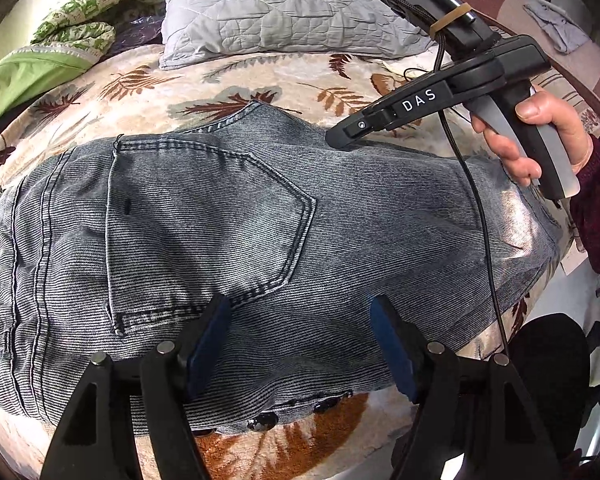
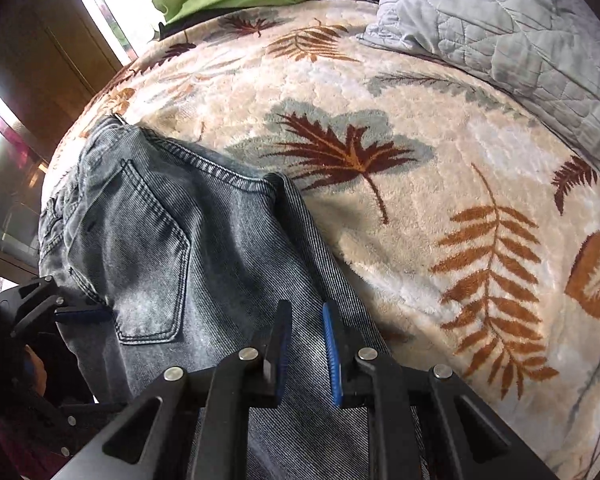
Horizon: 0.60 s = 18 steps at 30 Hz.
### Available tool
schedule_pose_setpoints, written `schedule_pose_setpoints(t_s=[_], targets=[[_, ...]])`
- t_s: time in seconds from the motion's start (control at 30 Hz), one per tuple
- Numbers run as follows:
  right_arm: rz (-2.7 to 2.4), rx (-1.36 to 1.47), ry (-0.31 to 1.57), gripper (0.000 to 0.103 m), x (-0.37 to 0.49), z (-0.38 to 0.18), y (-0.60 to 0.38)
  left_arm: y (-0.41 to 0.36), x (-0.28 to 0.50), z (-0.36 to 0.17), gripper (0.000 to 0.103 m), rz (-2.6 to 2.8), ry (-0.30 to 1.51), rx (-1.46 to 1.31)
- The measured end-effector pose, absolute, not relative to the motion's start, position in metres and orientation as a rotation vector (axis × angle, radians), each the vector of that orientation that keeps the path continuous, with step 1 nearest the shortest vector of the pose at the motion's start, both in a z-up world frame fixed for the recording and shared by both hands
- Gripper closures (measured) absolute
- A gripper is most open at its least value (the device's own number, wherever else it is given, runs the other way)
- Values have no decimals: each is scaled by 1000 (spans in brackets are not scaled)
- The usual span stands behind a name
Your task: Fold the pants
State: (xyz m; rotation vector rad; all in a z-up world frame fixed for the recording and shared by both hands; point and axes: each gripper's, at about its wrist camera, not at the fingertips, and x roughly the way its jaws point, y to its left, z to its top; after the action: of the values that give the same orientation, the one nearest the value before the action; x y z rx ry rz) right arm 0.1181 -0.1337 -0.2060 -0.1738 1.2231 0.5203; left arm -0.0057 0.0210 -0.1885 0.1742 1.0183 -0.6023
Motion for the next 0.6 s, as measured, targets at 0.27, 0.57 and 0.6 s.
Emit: schedule_pose_setpoints(t_s=[0.27,0.57,0.6], targets=[[532,-184,1289,72,124,-222,-134,22,-7,-188,28,-620,1013,163],[534,-236,1285,75,123,-223,-124,25,-6,-187,28,-628,1018,137],[520,-263,1270,80,122,-222,-120,25,-5,-187,28,-629,1020,133]])
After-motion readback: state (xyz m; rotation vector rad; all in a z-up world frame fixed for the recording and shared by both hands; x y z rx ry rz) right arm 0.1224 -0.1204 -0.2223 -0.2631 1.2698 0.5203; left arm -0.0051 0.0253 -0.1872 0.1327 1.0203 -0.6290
